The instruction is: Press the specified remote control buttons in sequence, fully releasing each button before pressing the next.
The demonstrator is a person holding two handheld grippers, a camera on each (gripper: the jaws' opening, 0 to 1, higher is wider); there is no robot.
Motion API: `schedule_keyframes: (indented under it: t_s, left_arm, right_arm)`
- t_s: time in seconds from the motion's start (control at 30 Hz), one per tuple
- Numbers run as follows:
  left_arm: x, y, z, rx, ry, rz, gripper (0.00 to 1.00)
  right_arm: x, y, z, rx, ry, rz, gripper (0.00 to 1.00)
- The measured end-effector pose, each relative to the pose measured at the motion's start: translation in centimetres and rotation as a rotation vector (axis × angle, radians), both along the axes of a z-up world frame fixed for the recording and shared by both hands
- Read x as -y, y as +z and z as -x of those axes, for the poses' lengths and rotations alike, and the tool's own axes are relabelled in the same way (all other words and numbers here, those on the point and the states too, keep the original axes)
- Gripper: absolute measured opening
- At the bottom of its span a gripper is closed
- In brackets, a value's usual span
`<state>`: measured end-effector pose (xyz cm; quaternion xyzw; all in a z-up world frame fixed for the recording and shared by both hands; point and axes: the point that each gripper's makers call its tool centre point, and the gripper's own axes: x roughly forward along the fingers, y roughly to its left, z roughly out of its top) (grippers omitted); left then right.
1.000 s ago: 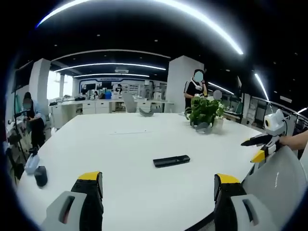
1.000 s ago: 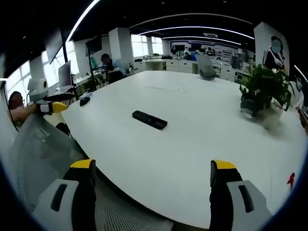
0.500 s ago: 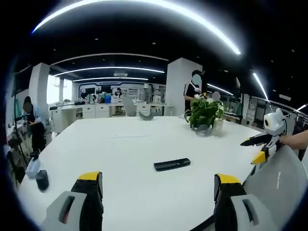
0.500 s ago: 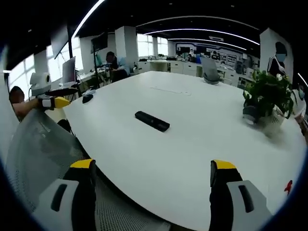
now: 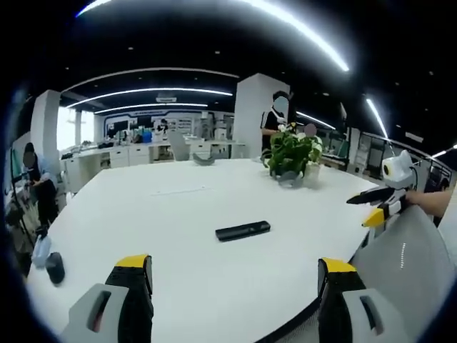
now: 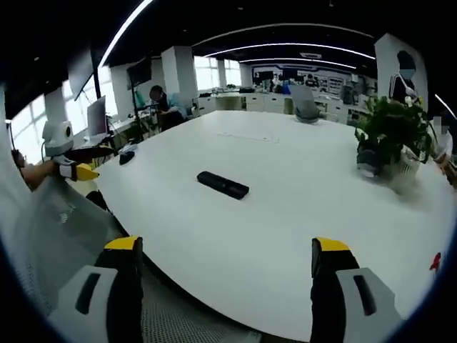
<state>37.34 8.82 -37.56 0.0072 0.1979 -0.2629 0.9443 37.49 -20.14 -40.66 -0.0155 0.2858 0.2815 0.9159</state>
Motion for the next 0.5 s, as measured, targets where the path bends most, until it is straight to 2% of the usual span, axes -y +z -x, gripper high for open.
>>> schedule_keyframes:
  t_s: [0.1,0.2,0.23,0.27,0.33,0.4,0.47,0.5]
  left_arm:
    - [0.2,-0.1,0.2,-0.028,-0.03,0.0,1.0]
    - [0.4,-0.3,-0.1,-0.061,-0.082,-0.028,1.0]
    - [0.8,-0.4,-0.4,-0.064,-0.13,-0.03,1.0]
    - [1.1,-0.7,-0.4,-0.092,-0.162,-0.026,1.0]
    - [1.1,-1.3,-1.3,-0.119,-0.178,-0.038,1.0]
    - [1.6,-1.8,-2.5,-0.14,-0.231,-0.078,1.0]
    - [2.2,-2.2,-3.4,-0.16,-0.283,-0.115,1.0]
    - [2.6,-2.1,-3.9,-0.168,-0.302,-0.105,1.0]
  right_arm:
    - [-0.1,-0.2,0.2,-0.017,0.002,0.008,1.0]
    - [-0.2,-0.3,0.5,-0.03,0.007,0.015,1.0]
    - [-0.1,-0.3,0.5,-0.034,0.005,0.014,1.0]
    - [-0.1,-0.3,0.5,-0.037,0.003,0.012,0.99]
    - [-0.2,-0.3,0.6,-0.042,0.004,0.009,0.99]
    - [-0.2,-0.4,0.7,-0.049,0.007,0.012,0.98]
    - [-0.3,-0.5,0.9,-0.059,0.016,0.014,0.94]
    - [-0.2,-0.5,0.9,-0.062,0.017,0.016,0.91]
